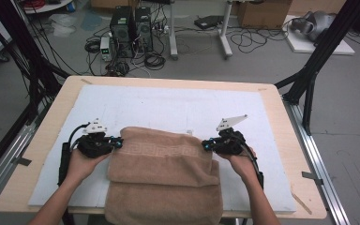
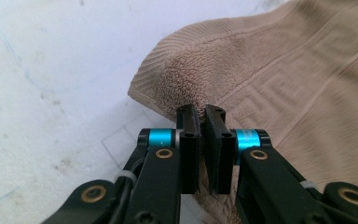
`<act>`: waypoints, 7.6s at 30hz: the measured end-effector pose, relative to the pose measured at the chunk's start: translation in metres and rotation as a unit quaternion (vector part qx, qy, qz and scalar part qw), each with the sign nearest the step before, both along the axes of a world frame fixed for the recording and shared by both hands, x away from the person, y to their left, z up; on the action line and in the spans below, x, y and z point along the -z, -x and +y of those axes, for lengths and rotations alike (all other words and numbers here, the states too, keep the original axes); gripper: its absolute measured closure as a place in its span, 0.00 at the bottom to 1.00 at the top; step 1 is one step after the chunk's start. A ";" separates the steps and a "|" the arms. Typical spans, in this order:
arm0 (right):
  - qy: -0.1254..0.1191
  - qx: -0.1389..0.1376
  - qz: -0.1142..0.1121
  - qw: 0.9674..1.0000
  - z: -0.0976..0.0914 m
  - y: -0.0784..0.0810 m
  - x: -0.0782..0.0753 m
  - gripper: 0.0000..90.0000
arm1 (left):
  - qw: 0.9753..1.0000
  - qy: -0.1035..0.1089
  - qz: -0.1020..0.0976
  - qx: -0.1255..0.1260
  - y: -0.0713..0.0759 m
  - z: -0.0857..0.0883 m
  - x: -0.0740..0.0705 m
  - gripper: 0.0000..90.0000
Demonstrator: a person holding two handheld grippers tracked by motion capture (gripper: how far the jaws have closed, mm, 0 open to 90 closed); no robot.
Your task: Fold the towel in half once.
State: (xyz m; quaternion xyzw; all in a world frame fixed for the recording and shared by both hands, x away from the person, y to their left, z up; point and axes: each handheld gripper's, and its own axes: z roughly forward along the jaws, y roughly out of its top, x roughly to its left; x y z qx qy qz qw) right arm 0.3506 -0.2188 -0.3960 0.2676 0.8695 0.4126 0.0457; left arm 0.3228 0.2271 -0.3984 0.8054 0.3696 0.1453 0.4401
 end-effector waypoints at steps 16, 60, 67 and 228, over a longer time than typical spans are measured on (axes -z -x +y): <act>-0.028 -0.118 0.008 0.993 -0.002 0.091 -0.028 0.91 | 0.991 -0.002 0.030 0.127 0.095 0.020 0.002 0.82; 0.039 0.001 0.003 0.999 -0.006 0.004 0.012 0.92 | 0.999 -0.020 0.031 0.008 -0.020 -0.005 0.008 0.94; 0.025 0.029 -0.026 0.999 -0.011 -0.030 -0.024 0.92 | 0.999 -0.003 0.006 -0.034 -0.054 -0.006 -0.023 0.94; 0.028 0.015 -0.033 0.999 -0.022 -0.001 -0.009 0.61 | 0.998 -0.031 -0.040 0.030 0.002 -0.010 -0.014 0.62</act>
